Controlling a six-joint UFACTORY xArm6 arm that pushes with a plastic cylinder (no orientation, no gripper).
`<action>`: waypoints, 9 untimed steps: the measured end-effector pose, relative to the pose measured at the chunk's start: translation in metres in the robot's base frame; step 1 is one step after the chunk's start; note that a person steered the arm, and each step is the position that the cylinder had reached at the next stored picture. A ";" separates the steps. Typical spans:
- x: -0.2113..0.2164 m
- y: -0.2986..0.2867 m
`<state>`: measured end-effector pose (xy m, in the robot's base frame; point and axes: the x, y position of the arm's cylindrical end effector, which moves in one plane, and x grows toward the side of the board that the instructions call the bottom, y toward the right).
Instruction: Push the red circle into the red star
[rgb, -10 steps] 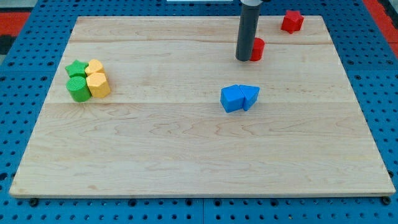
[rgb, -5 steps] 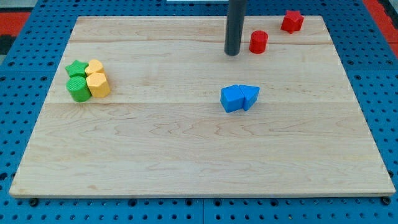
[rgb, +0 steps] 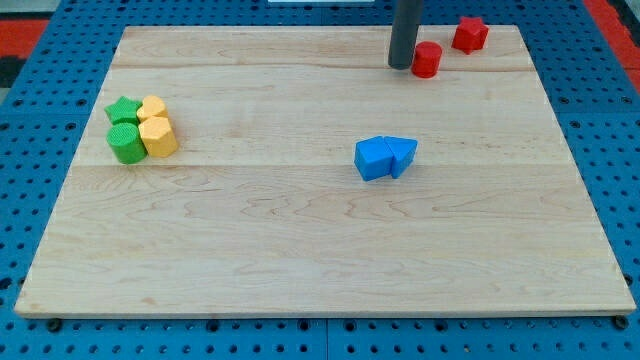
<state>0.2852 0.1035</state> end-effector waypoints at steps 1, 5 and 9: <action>0.030 0.001; -0.017 0.039; -0.043 0.033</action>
